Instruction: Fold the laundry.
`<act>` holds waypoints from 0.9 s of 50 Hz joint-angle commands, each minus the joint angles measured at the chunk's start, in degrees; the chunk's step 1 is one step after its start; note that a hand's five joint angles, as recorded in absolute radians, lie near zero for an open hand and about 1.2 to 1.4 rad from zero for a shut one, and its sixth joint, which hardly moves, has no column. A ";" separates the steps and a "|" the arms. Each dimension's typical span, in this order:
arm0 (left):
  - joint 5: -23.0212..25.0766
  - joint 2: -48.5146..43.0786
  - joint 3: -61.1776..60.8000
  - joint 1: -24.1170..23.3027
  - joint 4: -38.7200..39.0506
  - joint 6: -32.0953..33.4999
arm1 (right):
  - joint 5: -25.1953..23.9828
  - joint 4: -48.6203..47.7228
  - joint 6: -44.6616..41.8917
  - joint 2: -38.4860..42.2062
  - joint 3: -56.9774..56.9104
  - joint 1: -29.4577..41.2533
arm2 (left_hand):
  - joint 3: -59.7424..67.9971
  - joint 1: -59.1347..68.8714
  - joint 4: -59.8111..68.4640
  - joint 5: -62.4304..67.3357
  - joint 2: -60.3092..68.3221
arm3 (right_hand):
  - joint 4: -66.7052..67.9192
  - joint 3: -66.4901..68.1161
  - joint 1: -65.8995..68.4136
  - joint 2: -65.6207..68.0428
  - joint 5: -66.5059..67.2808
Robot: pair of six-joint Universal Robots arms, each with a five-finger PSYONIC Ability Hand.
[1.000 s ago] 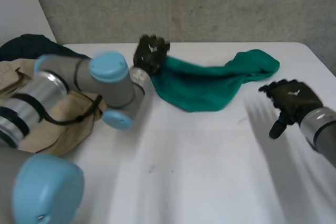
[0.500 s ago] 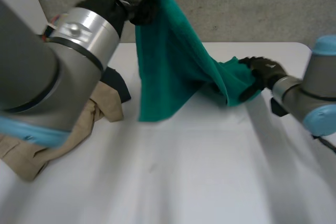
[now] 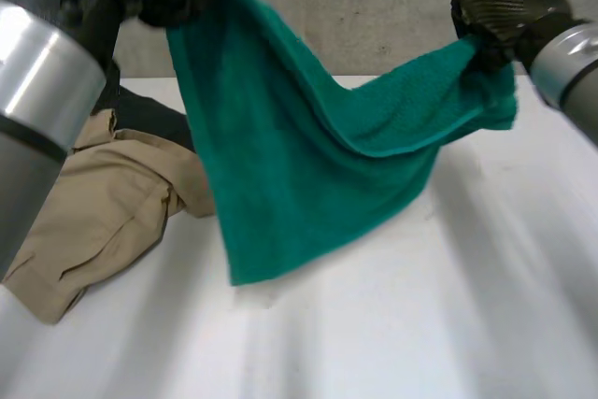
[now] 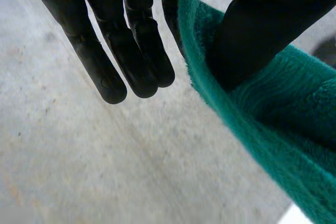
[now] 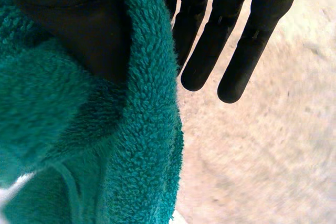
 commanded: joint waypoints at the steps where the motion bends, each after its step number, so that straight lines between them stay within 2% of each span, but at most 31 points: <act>1: 0.45 1.98 -13.37 1.89 1.02 -0.17 | -5.15 10.21 -17.40 1.72 -3.18 -0.88 | 11.84 13.58 11.15 14.00 11.57 | 11.54 12.17 16.99 12.90 13.99; 7: 0.36 -1.00 -20.60 1.98 4.00 -2.01 | -4.70 10.39 -30.86 10.67 -3.53 0.18 | 11.84 13.58 11.15 14.00 11.57 | 11.54 12.17 16.99 12.90 13.99; 11: 0.01 -8.63 -22.54 1.80 6.38 -3.33 | -4.53 9.95 -40.51 20.50 -3.88 0.97 | 11.84 13.58 11.15 14.00 11.57 | 11.54 12.17 16.99 12.90 13.99; 12: 0.01 -9.44 -22.45 1.80 6.38 -3.42 | -4.70 9.95 -42.11 21.93 -4.14 0.97 | 11.84 13.58 11.15 14.00 11.57 | 6.10 6.73 11.56 7.47 8.55; 13: 0.01 -10.23 -22.36 1.98 6.38 -3.51 | -4.70 9.95 -43.60 23.33 -4.58 0.97 | 11.84 13.58 11.15 14.00 11.57 | -9.77 -9.14 -4.32 -8.41 -7.32; 15: 0.01 -12.16 -21.84 2.33 6.47 -3.51 | -3.83 8.73 -45.28 26.06 -6.68 1.14 | 11.84 13.58 11.15 14.00 11.57 | -58.46 -57.83 -53.01 -57.10 -56.01; 17: -0.08 -12.70 -21.22 2.33 6.38 -3.51 | -2.60 6.97 -43.89 26.16 -7.83 1.58 | 11.84 13.58 11.15 14.00 11.57 | -58.46 -57.83 -53.01 -57.10 -56.01; 20: -0.34 -12.79 -20.17 2.42 6.38 -3.42 | -0.40 2.05 -33.20 24.32 -7.31 2.29 | 11.84 13.58 11.15 14.00 11.57 | -58.46 -57.83 -53.01 -57.10 -56.01; 21: -0.34 -12.79 -19.90 2.42 6.38 -3.42 | 0.30 0.91 -28.81 23.10 -6.53 2.46 | 11.84 13.58 11.15 14.00 11.57 | -58.46 -57.83 -53.01 -57.10 -56.01; 22: -0.34 -12.70 -19.47 2.42 6.47 -3.42 | 1.26 -0.49 -18.85 19.17 -4.34 2.20 | 11.84 13.58 11.15 14.00 11.57 | -58.46 -57.83 -53.01 -57.10 -56.01; 25: -0.34 -12.43 -18.94 2.59 6.47 -3.42 | 1.62 -1.12 -4.55 11.16 0.67 1.94 | 11.84 13.58 11.15 14.00 11.57 | -58.46 -57.83 -53.01 -57.10 -56.01; 26: -0.34 -12.00 -18.59 2.85 6.38 -3.42 | 0.93 -1.56 4.11 6.08 4.17 1.59 | 11.84 13.58 11.15 14.00 11.57 | -58.46 -57.83 -53.01 -57.10 -56.01; 30: -0.17 -9.81 -18.41 3.47 6.47 -3.51 | 1.36 0.10 15.60 -0.37 11.30 -1.39 | 11.84 13.58 11.15 14.00 11.57 | -58.46 -57.83 -53.01 -57.10 -56.01; 32: -0.08 -9.01 -18.41 3.82 6.47 -3.42 | 1.45 1.94 15.62 -0.82 13.86 -2.19 | 11.84 13.58 11.15 14.00 11.57 | -58.46 -57.83 -53.01 -57.10 -56.01; 37: 0.10 -7.60 -17.88 4.00 6.65 -3.42 | 1.62 6.87 11.42 -0.65 21.06 -4.39 | 11.84 13.58 11.15 14.00 11.57 | -38.41 -37.79 -32.96 -37.05 -35.96; 41: 0.01 -7.34 -16.92 4.09 6.65 -3.51 | 1.27 5.30 8.77 0.31 25.11 -5.79 | 11.84 13.58 11.15 14.00 11.57 | -23.77 -23.15 -18.32 -22.41 -21.32; 45: 0.01 -7.34 -16.39 4.09 6.65 -3.42 | 1.53 0.73 7.62 3.56 27.06 -6.68 | 11.84 13.58 11.15 14.00 11.57 | -22.87 -22.25 -17.42 -21.51 -20.42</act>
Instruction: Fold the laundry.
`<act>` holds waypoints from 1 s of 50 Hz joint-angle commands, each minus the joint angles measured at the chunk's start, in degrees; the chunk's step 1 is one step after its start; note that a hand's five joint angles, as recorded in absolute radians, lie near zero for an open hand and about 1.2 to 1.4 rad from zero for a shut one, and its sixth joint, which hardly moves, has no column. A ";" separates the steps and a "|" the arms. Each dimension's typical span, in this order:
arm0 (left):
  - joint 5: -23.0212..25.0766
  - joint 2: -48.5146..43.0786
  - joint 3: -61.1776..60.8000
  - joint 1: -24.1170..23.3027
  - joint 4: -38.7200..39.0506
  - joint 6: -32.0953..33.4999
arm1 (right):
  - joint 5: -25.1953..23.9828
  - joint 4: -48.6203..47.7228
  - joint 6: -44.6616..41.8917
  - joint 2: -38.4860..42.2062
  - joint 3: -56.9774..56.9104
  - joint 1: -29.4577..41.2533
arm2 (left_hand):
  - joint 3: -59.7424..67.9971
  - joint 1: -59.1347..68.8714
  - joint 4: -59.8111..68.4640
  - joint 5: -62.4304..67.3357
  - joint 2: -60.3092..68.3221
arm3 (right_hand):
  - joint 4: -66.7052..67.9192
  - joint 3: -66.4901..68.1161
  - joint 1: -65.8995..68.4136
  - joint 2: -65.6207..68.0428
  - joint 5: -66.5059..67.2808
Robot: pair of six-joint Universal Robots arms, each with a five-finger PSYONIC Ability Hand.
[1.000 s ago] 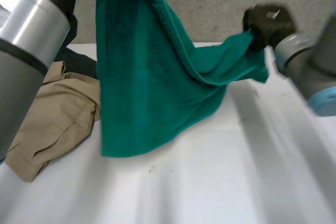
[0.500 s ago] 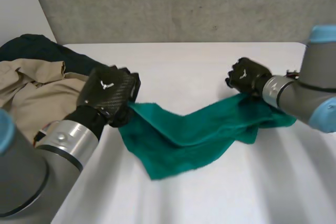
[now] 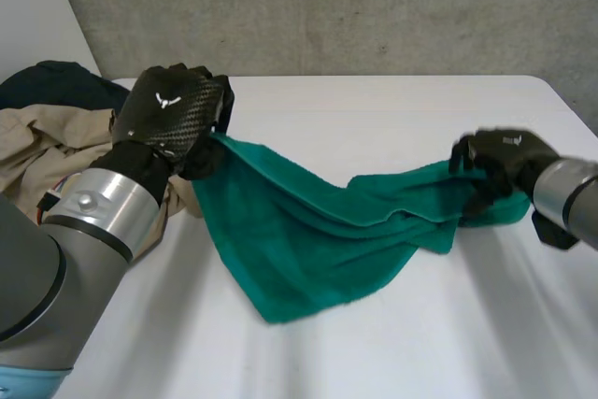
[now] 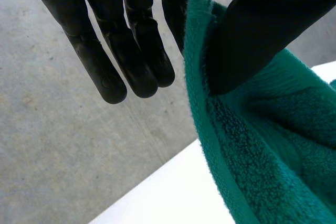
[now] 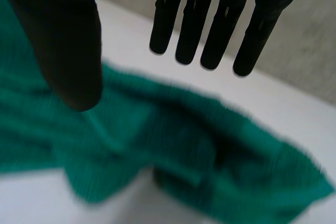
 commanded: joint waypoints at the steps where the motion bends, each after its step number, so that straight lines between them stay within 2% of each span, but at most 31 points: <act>1: -0.04 0.13 1.18 0.02 0.04 -0.06 | 0.10 -5.98 -4.18 5.18 4.07 -1.72 | 11.84 13.58 11.15 14.03 11.57 | 5.83 5.75 5.54 5.57 5.78; 4: 0.05 0.04 1.19 0.02 0.13 0.02 | 0.19 -9.14 -4.45 7.56 3.81 -1.64 | 11.84 13.58 11.15 14.03 11.57 | -7.46 -7.54 -7.76 -7.73 -7.51; 10: 0.05 0.04 1.19 0.19 0.21 -0.07 | 0.46 -13.80 -6.29 12.47 0.92 -1.37 | 11.84 13.58 11.15 14.03 11.57 | -7.99 -8.07 -8.28 -8.25 -8.04; 17: 0.05 -0.05 1.01 0.37 0.30 -0.07 | 2.03 -14.86 -8.93 19.07 -5.50 -1.28 | 11.84 13.58 11.15 14.03 11.57 | -4.97 -5.05 -5.26 -5.23 -5.02; 20: 0.05 -0.05 1.01 0.46 0.30 -0.06 | 3.53 -15.30 -9.28 21.09 -8.22 -1.11 | 11.84 13.58 11.15 14.03 11.57 | 0.58 0.50 0.28 0.31 0.52; 23: 0.05 -0.14 0.92 0.55 0.30 -0.07 | 3.80 -15.65 -9.72 23.29 -11.04 -1.11 | 11.84 13.58 11.15 14.03 11.57 | 11.83 11.75 11.54 11.57 11.78; 26: -0.21 -0.14 0.92 1.25 0.30 -0.07 | 4.06 -15.65 -9.99 24.44 -13.06 -1.02 | 11.84 13.58 11.15 14.03 11.57 | 41.52 41.44 41.23 41.26 41.47; 27: -0.30 -0.05 0.92 1.60 0.30 -0.07 | 4.23 -15.57 -9.99 24.26 -13.33 -1.02 | 11.84 13.58 11.15 14.03 11.57 | 42.58 42.49 42.28 42.31 42.52; 32: -0.65 0.30 1.62 5.55 0.39 0.02 | 3.45 -14.69 -9.90 18.39 -13.24 -1.64 | 11.84 13.58 11.15 14.03 11.57 | 42.59 42.50 42.29 42.32 42.53; 35: -0.83 1.53 3.47 8.63 -0.14 -0.15 | 2.57 -6.65 -11.38 5.69 -14.37 -2.07 | 11.84 13.58 11.15 14.03 11.57 | 42.59 42.50 42.29 42.32 42.53; 38: -0.74 2.85 5.22 10.56 -0.40 -0.85 | 0.73 2.67 -16.29 -2.95 -18.58 -5.04 | 11.84 13.58 11.15 14.03 11.57 | 42.59 42.50 42.29 42.32 42.53; 44: 0.05 4.70 9.52 12.32 -4.16 -2.70 | -2.44 20.61 -29.38 -8.16 -26.06 -13.58 | 11.84 13.58 11.15 14.03 11.57 | 42.59 42.50 42.29 42.32 42.53; 50: 1.45 3.65 11.56 11.71 -8.66 -2.70 | -2.01 27.41 -36.61 -8.79 -27.22 -13.33 | 11.84 13.58 11.15 14.03 11.57 | 42.59 42.50 42.29 42.32 42.53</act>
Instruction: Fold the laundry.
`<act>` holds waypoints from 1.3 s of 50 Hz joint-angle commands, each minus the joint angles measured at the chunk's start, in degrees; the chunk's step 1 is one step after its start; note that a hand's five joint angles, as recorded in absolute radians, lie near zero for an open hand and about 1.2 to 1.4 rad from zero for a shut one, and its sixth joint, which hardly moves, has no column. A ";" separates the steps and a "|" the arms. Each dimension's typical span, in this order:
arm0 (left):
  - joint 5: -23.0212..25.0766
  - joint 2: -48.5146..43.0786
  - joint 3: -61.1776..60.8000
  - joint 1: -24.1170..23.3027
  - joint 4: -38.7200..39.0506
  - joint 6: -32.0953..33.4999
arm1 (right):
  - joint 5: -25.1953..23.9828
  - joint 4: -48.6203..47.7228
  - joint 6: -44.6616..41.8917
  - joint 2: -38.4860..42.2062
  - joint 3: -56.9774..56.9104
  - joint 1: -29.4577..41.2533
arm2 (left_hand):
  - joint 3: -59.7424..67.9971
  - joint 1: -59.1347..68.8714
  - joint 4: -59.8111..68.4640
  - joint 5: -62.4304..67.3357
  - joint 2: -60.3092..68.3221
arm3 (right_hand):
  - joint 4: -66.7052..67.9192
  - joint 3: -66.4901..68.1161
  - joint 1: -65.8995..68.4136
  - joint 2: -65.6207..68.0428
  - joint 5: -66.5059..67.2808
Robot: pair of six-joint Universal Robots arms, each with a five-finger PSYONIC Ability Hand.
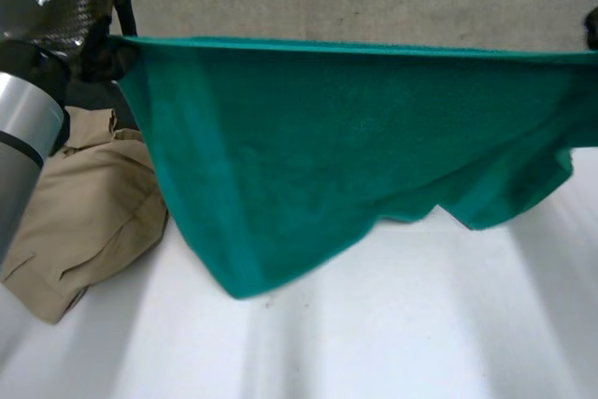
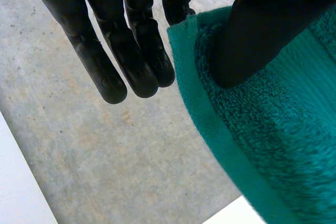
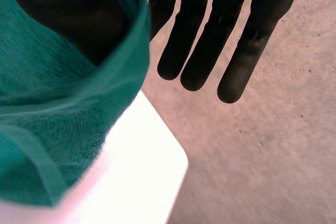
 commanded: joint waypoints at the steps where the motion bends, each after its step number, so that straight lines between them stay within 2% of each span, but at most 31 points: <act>1: 1.96 -1.21 2.43 -0.43 -5.13 -0.37 | 0.30 8.45 -9.27 -0.01 -1.89 -0.60 | 11.54 13.58 11.14 14.03 11.37 | 11.50 12.06 16.10 12.99 12.15; 5: 3.10 -7.00 1.99 -0.25 -5.31 -0.29 | 0.83 8.10 -11.56 3.23 -0.31 2.22 | 11.54 13.58 11.14 14.03 11.37 | 11.50 12.06 16.10 12.99 12.15; 7: 3.01 -11.66 3.22 -0.43 -5.05 0.15 | 2.58 7.22 -11.83 7.18 -0.39 3.45 | 11.54 13.58 11.14 14.03 11.37 | 11.50 12.06 16.10 12.99 12.15; 10: 2.84 -18.42 8.21 -1.66 -2.25 0.51 | 5.22 3.98 -11.83 12.02 -1.09 5.29 | 11.54 13.58 11.14 14.03 11.37 | 11.50 12.06 16.10 12.99 12.15; 13: 2.05 -26.24 17.69 -4.20 2.58 1.21 | 8.03 -3.48 -11.56 15.89 -3.72 7.75 | 11.54 13.58 11.14 14.03 11.37 | 11.50 12.06 16.10 12.99 12.15; 14: 1.35 -29.22 23.29 -4.82 5.03 1.47 | 9.86 -9.33 -11.48 17.29 -5.91 8.72 | 11.54 13.58 11.14 14.03 11.37 | 11.50 12.06 16.10 12.99 12.15; 16: 0.56 -31.26 28.59 -4.91 7.42 1.47 | 11.63 -14.90 -11.30 18.09 -8.11 9.34 | 11.54 13.58 11.14 14.03 11.37 | 11.50 12.06 16.10 12.99 12.15; 18: -0.94 -33.81 38.07 -4.83 13.12 1.30 | 13.83 -26.31 -10.60 18.36 -11.02 10.04 | 11.54 13.58 11.14 14.03 11.37 | 11.50 12.06 16.10 12.99 12.15; 19: -1.38 -34.43 41.51 -4.74 16.45 1.38 | 14.27 -38.19 -9.81 17.75 -11.81 10.48 | 11.54 13.58 11.14 14.03 11.37 | 11.50 12.06 16.10 12.99 12.15; 20: -1.99 -34.87 43.80 -4.65 19.09 1.39 | 14.10 -41.18 -9.55 17.57 -11.73 10.48 | 11.54 13.58 11.14 14.03 11.37 | 11.50 12.06 16.10 12.99 12.15; 21: -2.69 -35.31 45.57 -4.56 21.56 1.47 | 13.58 -49.30 -8.59 16.79 -11.30 10.57 | 11.54 13.58 11.14 14.03 11.37 | 11.50 12.06 16.10 12.99 12.15; 22: -5.31 -36.53 49.93 -3.87 27.93 1.73 | 12.53 -56.43 -7.53 15.47 -9.90 10.83 | 11.54 13.58 11.14 14.03 11.37 | 11.50 12.06 16.10 12.99 12.15; 24: -6.65 -36.72 51.03 -3.25 29.23 1.82 | 11.03 -59.04 -6.65 14.50 -8.66 11.01 | 11.54 13.58 11.14 14.03 11.37 | 11.50 12.06 16.10 12.99 12.15; 28: -6.74 -36.63 50.07 -2.98 25.90 1.56 | 7.25 -56.25 -4.36 13.26 -5.76 11.89 | 11.54 13.58 11.14 14.03 11.37 | 11.50 12.06 16.10 12.99 12.15; 32: -5.95 -35.50 43.05 -3.42 21.15 1.21 | 4.53 -47.82 -3.57 13.09 -2.68 11.80 | 11.54 13.58 11.14 14.03 11.37 | 11.50 12.06 16.10 12.99 12.15; 41: -1.03 -25.39 13.46 -3.16 19.39 1.65 | -2.15 -33.14 -3.39 13.44 6.54 11.01 | 11.54 13.58 11.14 14.03 11.37 | 11.50 12.06 16.10 12.99 12.15; 47: -0.41 -23.54 -3.08 -3.24 19.47 2.44 | -2.77 -29.88 -2.34 20.01 13.39 11.19 | 11.54 13.58 11.14 14.03 11.37 | 11.50 12.06 16.10 12.99 12.15; 51: -0.41 -23.36 -8.63 -3.16 19.56 2.79 | -2.34 -29.78 -1.02 23.98 16.30 11.10 | 11.54 13.58 11.14 14.03 11.37 | 11.50 12.06 16.10 12.99 12.15; 56: -0.41 -22.49 -11.63 -2.63 19.47 2.70 | -2.16 -29.78 8.72 25.65 17.19 9.52 | 11.54 13.58 11.14 14.03 11.37 | 11.50 12.06 16.10 12.99 12.15; 60: -0.33 -19.85 -12.77 -2.54 19.47 2.62 | -1.81 -29.78 20.24 25.65 17.63 7.06 | 11.54 13.58 11.14 14.03 11.37 | -9.76 -9.21 -5.16 -8.28 -9.11; 61: -0.33 -19.15 -12.95 -2.54 19.47 2.44 | -1.46 -29.70 23.04 25.39 17.97 6.10 | 11.54 13.58 11.14 14.03 11.37 | -23.12 -22.57 -18.53 -21.64 -22.47; 65: -0.33 -17.56 -13.39 -2.10 19.47 2.44 | 0.56 -29.52 27.54 24.86 19.03 4.33 | 11.54 13.58 11.14 14.03 11.37 | -29.47 -28.92 -24.88 -27.99 -28.82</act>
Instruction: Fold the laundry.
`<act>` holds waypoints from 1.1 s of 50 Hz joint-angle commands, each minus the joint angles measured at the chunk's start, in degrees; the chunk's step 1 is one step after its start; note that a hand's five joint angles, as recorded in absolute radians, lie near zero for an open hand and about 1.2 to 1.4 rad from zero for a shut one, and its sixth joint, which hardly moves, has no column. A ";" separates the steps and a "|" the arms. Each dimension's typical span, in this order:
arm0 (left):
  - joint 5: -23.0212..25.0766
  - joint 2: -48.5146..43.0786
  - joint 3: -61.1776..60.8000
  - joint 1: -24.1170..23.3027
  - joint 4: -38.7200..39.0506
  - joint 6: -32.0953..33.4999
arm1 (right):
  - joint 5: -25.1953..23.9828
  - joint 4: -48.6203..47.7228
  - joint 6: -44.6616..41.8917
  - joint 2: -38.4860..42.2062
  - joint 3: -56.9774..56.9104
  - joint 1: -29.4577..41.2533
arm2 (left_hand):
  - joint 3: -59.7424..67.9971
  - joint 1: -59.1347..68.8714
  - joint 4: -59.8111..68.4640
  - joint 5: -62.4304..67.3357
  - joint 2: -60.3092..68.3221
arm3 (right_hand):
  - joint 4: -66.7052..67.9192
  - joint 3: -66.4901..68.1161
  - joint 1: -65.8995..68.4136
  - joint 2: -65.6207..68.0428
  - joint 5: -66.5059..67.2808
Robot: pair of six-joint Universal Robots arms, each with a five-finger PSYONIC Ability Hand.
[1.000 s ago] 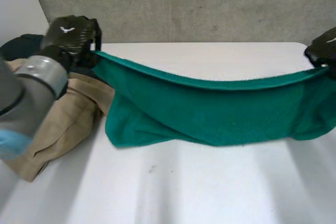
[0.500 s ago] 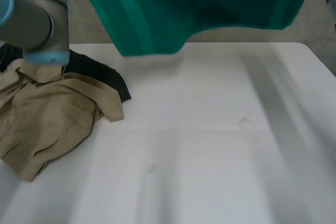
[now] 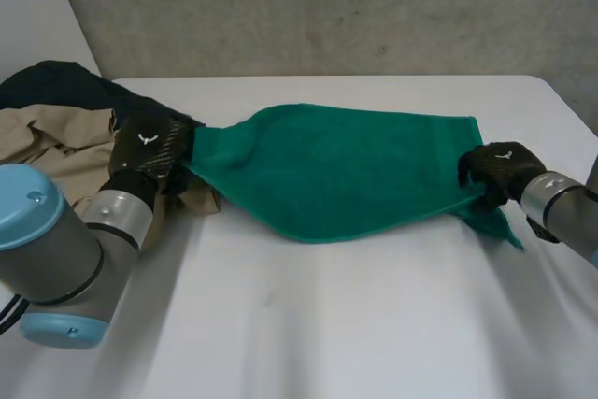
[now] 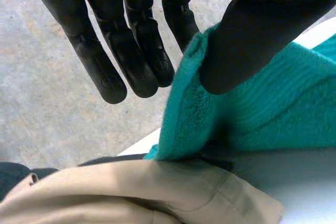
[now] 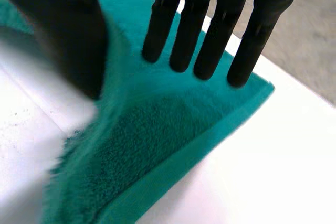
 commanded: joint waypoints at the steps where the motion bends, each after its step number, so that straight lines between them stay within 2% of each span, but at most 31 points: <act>1: 0.01 2.98 -0.34 0.71 -0.11 -0.08 | 2.90 0.18 9.76 -0.95 1.43 -3.38 | 11.39 13.58 11.11 14.03 11.24 | -2.92 -2.99 -2.37 -2.15 -2.29; 7: 0.27 3.87 -0.43 0.97 -0.46 -0.08 | 3.79 1.32 10.12 -0.95 1.78 -3.74 | 11.39 13.58 11.11 14.03 11.24 | -3.60 -3.68 -3.06 -2.83 -2.98; 12: 1.76 4.04 -0.61 1.59 -0.63 -0.08 | 3.70 6.15 9.60 -0.60 1.70 -4.26 | 11.39 13.58 11.11 14.03 11.24 | -1.09 -1.16 -0.54 -0.32 -0.46; 16: 1.85 4.13 -0.70 2.12 -1.16 -0.08 | 2.47 8.97 9.60 -0.33 1.78 -4.79 | 11.39 13.58 11.11 14.03 11.24 | 34.14 34.06 34.68 34.91 34.76; 17: 1.85 4.31 -0.78 2.12 -1.77 0.00 | 2.47 9.23 9.51 -0.68 2.04 -4.88 | 11.39 13.58 11.11 14.03 11.24 | 39.35 39.27 39.89 40.12 39.97; 20: 1.85 5.18 -1.13 2.03 -4.14 0.18 | 2.56 9.06 8.81 -0.95 3.36 -5.41 | 11.39 13.58 11.11 14.03 11.24 | 39.40 39.33 39.94 40.17 40.02; 23: 1.85 7.46 -1.84 1.85 -9.50 0.36 | 2.38 8.79 3.81 -5.50 6.70 -6.46 | 11.39 13.58 11.11 14.03 11.24 | 39.40 39.33 39.94 40.17 40.02; 24: 1.85 8.17 -2.10 1.76 -11.08 0.36 | 2.47 9.32 -0.47 -10.65 8.88 -7.68 | 11.39 13.58 11.11 14.03 11.24 | 39.40 39.33 39.94 40.17 40.02; 27: 1.94 11.77 -3.68 1.33 -18.46 0.97 | 2.64 10.02 -8.92 -17.63 12.58 -10.32 | 11.39 13.58 11.11 14.03 11.24 | 39.40 39.33 39.94 40.17 40.02; 28: 1.94 12.82 -4.21 1.32 -20.56 1.49 | 2.73 11.24 -14.95 -20.95 15.03 -11.90 | 11.39 13.58 11.11 14.03 11.24 | 39.40 39.33 39.94 40.17 40.02; 31: 2.03 17.30 -6.75 1.24 -29.00 5.79 | 2.99 14.50 -24.91 -25.02 18.47 -14.19 | 11.39 13.58 11.11 14.03 11.24 | 39.40 39.33 39.94 40.17 40.02; 32: 2.03 18.36 -7.46 1.24 -31.63 7.55 | 3.61 17.55 -31.12 -27.46 20.40 -15.68 | 11.39 13.58 11.11 14.03 11.24 | 39.40 39.33 39.94 40.17 40.02; 36: 2.73 22.05 -11.67 -0.07 -44.10 17.11 | 3.96 27.39 -44.41 -33.36 25.14 -19.72 | 11.39 13.58 11.11 14.03 11.24 | 39.40 39.33 39.94 40.17 40.02; 40: 4.31 22.85 -12.47 -4.28 -50.10 21.62 | 2.91 32.78 -51.30 -35.57 27.44 -21.66 | 11.39 13.58 11.11 14.03 11.24 | 39.40 39.33 39.94 40.17 40.02; 43: 4.40 21.89 -11.86 -5.09 -48.28 21.80 | 2.38 31.04 -49.21 -35.40 27.36 -21.40 | 11.39 13.58 11.11 14.03 11.24 | 39.40 39.33 39.94 40.17 40.02; 46: 4.14 19.34 -10.37 -5.09 -42.49 21.98 | 2.38 25.34 -45.61 -33.83 26.57 -20.00 | 11.39 13.58 11.11 14.03 11.24 | 39.40 39.33 39.94 40.17 40.02; 52: 1.07 10.13 -4.58 -5.18 -30.98 22.33 | 3.70 15.32 -43.23 -23.65 22.36 -15.26 | 11.39 13.58 11.11 14.03 11.24 | 39.40 39.33 39.94 40.17 40.02; 55: -0.87 6.43 -1.76 -5.18 -27.01 22.59 | 4.84 12.76 -42.70 -21.43 20.42 -13.59 | 11.39 13.58 11.11 14.03 11.24 | 39.40 39.33 39.94 40.17 40.02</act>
